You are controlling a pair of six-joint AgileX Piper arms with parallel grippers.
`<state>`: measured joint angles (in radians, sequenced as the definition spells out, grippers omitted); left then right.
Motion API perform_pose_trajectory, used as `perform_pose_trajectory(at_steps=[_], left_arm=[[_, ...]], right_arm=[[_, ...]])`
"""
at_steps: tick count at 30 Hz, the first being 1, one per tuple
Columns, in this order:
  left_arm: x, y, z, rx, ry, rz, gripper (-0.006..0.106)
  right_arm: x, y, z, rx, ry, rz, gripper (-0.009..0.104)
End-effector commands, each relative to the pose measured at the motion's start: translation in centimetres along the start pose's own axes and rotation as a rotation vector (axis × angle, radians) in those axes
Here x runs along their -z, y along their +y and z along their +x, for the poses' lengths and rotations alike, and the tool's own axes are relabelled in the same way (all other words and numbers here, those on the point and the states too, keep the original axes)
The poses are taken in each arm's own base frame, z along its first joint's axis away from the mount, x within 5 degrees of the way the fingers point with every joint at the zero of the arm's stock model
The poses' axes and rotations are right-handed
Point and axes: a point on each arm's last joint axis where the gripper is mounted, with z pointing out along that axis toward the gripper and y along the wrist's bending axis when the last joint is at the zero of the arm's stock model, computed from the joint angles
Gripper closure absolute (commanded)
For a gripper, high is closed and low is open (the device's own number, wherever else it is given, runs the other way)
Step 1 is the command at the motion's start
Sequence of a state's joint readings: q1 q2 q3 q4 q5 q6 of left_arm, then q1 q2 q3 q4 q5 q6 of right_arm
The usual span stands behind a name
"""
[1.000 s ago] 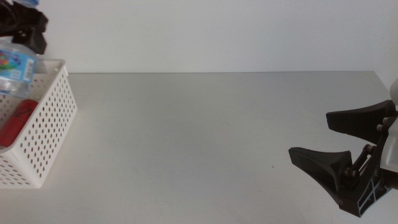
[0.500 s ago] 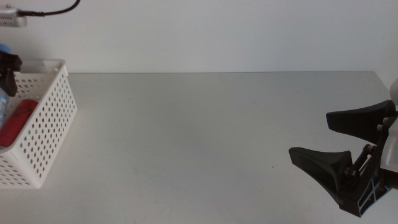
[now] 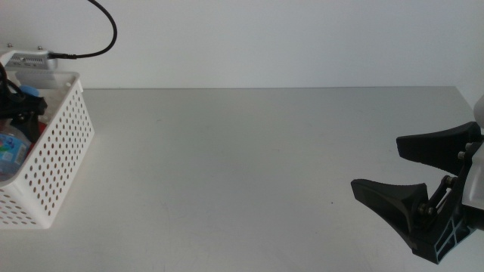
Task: Use arms to grab the bottles and put them into the dustbin to the left of the table.
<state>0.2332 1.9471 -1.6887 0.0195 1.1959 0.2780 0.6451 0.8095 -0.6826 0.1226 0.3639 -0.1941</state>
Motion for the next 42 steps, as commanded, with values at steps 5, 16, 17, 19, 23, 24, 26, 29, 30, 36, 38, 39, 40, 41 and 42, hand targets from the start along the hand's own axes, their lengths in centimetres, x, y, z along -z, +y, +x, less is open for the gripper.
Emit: perform_pose_trajectory(at_steps=[5, 16, 17, 19, 23, 24, 26, 29, 30, 36, 38, 39, 40, 41, 42], left_arm=[[3.8, 0.1, -0.4, -0.007, -0.131, -0.03, 0.009], [7.5, -1.5, 0.2, 0.033, -0.224, 0.013, 0.007], [8.2, -1.9, 0.3, 0.043, -0.242, 0.013, 0.007], [9.4, -2.7, 0.6, 0.058, -0.271, -0.003, 0.007], [12.7, -4.6, 1.4, 0.089, -0.356, -0.012, 0.008], [13.8, -5.2, 1.8, 0.075, -0.382, -0.007, 0.008], [15.9, -6.9, 2.6, 0.034, -0.441, 0.01, 0.008], [19.0, -9.1, 3.8, 0.019, -0.556, 0.038, 0.008], [19.8, -9.6, 4.2, 0.021, -0.586, 0.046, 0.008], [24.5, -12.1, 7.1, 0.073, -0.753, 0.122, 0.008], [25.6, -12.4, 8.0, 0.08, -0.793, 0.128, 0.008], [26.0, -12.4, 8.3, 0.075, -0.811, 0.125, 0.008], [26.4, -12.4, 8.6, 0.067, -0.83, 0.12, 0.008], [26.8, -12.3, 9.0, 0.067, -0.846, 0.117, 0.008], [27.0, -12.3, 9.2, 0.068, -0.854, 0.12, 0.008]], right_arm=[[0.5, -0.1, -1.5, 0.019, -0.097, 0.015, 0.029], [0.5, -0.1, -1.5, 0.019, -0.097, 0.015, 0.029], [0.5, -0.1, -1.5, 0.019, -0.097, 0.015, 0.029], [0.5, -0.1, -1.5, 0.019, -0.097, 0.015, 0.029], [0.5, -0.1, -1.5, 0.019, -0.097, 0.015, 0.029], [0.5, -0.1, -1.5, 0.019, -0.097, 0.015, 0.029], [0.5, -0.1, -1.5, 0.019, -0.097, 0.015, 0.029], [0.5, -0.1, -1.5, 0.019, -0.097, 0.015, 0.029], [0.5, -0.1, -1.5, 0.019, -0.097, 0.015, 0.029], [0.5, -0.1, -1.5, 0.019, -0.097, 0.015, 0.029], [0.5, -0.1, -1.5, 0.019, -0.097, 0.015, 0.029], [0.5, -0.1, -1.5, 0.019, -0.097, 0.015, 0.029], [0.5, -0.1, -1.5, 0.019, -0.097, 0.015, 0.029], [0.5, -0.1, -1.5, 0.019, -0.097, 0.015, 0.029], [0.5, -0.1, -1.5, 0.019, -0.097, 0.015, 0.029]])
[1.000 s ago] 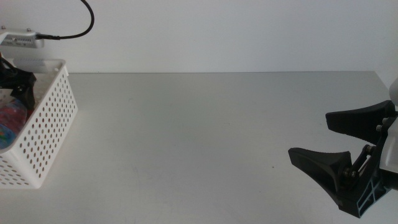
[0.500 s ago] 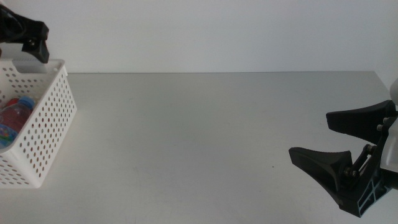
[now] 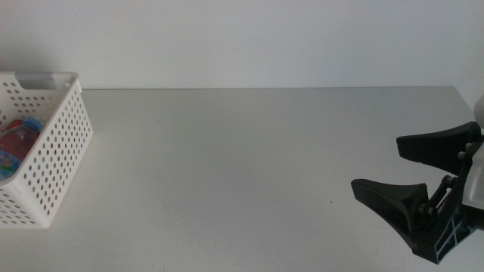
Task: Use arms to grab the bottles and put them into the dustbin to the left of the table.
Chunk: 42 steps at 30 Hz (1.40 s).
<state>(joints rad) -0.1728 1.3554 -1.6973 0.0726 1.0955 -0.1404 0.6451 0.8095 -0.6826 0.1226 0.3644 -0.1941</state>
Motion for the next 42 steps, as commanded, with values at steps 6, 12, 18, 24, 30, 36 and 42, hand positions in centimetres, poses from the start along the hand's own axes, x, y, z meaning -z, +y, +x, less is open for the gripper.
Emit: perform_pose_trajectory(at_steps=[6, 12, 18, 24, 30, 36, 42], left_arm=[[4.0, 0.1, -1.0, 0.015, -0.177, 0.014, 0.008], [4.1, -0.1, -1.7, 0.025, -0.253, 0.043, 0.008], [4.6, -0.6, -3.2, 0.048, -0.425, 0.1, 0.008], [5.1, -0.5, -3.2, 0.044, -0.442, 0.096, 0.008], [5.0, -0.6, -3.2, 0.05, -0.44, 0.105, 0.008], [4.9, -0.3, -2.9, 0.022, -0.474, 0.071, 0.008], [4.6, 0.1, 0.2, -0.01, -0.544, 0.063, 0.008]], right_arm=[[0.5, -0.1, -1.5, 0.019, -0.097, 0.015, 0.029], [0.5, -0.1, -1.5, 0.019, -0.097, 0.015, 0.029], [0.5, -0.1, -1.5, 0.019, -0.097, 0.015, 0.029], [0.5, -0.1, -1.5, 0.019, -0.097, 0.015, 0.029], [0.5, -0.1, -1.5, 0.019, -0.097, 0.015, 0.029], [0.5, -0.8, -1.5, 0.03, -0.124, 0.06, 0.029], [2.5, -3.9, -2.2, -0.071, -0.268, 0.262, 0.029]])
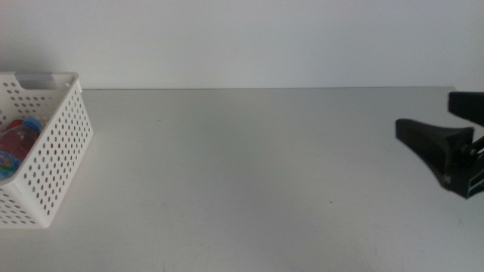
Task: Use arms to grab the bottles and put them into the dustbin to the left of the table.
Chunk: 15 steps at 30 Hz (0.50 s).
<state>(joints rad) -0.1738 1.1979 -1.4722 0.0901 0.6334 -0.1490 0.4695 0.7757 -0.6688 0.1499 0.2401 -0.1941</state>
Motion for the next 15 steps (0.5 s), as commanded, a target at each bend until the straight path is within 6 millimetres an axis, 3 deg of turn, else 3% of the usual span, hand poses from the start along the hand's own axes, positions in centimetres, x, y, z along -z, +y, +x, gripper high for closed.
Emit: perform_pose_trajectory(at_steps=[1, 7, 15], left_arm=[[2.5, 0.0, -0.2, -0.005, -0.144, 0.015, 0.008], [4.2, 0.6, 7.0, -0.013, -0.075, 0.018, 0.008], [7.1, 1.4, 17.9, -0.028, -0.077, 0.036, 0.008]], right_arm=[[1.3, -1.6, -1.7, 0.005, -0.143, 0.115, 0.029], [4.1, -3.5, 0.4, 0.016, -0.164, 0.298, 0.029], [7.2, -2.7, 5.9, 0.012, -0.194, 0.398, 0.029]])
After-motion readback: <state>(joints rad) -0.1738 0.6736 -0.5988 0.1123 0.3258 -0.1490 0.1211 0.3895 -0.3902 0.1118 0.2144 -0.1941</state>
